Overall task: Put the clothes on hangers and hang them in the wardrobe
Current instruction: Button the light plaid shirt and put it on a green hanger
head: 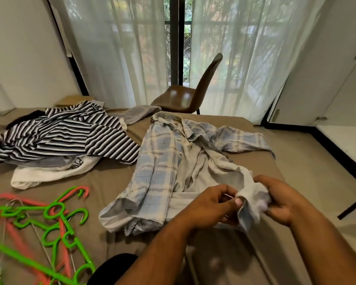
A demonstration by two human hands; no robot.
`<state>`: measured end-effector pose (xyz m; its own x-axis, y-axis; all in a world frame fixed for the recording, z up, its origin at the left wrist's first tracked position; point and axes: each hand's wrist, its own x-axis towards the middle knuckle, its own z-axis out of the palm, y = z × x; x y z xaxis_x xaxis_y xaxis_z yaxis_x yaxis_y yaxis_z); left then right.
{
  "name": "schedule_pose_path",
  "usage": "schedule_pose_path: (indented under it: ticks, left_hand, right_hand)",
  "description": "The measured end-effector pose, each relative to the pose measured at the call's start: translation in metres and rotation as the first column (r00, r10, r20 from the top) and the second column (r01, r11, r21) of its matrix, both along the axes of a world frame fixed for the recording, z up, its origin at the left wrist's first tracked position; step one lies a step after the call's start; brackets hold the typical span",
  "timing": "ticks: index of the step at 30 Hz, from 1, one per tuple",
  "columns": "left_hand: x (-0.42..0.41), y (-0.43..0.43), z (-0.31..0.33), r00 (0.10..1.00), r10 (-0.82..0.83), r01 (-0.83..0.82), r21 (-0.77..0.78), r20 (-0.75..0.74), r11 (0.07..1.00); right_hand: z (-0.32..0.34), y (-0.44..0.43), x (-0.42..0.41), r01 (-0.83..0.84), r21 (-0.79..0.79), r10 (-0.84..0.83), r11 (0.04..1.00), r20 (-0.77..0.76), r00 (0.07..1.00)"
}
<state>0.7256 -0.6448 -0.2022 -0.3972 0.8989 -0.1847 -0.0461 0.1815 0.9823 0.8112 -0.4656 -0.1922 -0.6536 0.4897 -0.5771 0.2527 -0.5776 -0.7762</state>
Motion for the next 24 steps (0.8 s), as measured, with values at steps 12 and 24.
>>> schedule_pose_path:
  ticks: [12,24]
  left_hand:
    - [-0.127,-0.101,-0.034,0.276,0.578,-0.930,-0.062,-0.768,0.362]
    - [-0.145,-0.120,-0.072,0.765,0.516,-0.642,-0.512,-0.385,0.570]
  right_hand:
    - [-0.001,-0.120,-0.090,-0.622,0.777,0.607,0.093,0.451,0.654]
    - [-0.100,-0.046,-0.053,-0.512,0.651,0.031,0.561,0.602,0.798]
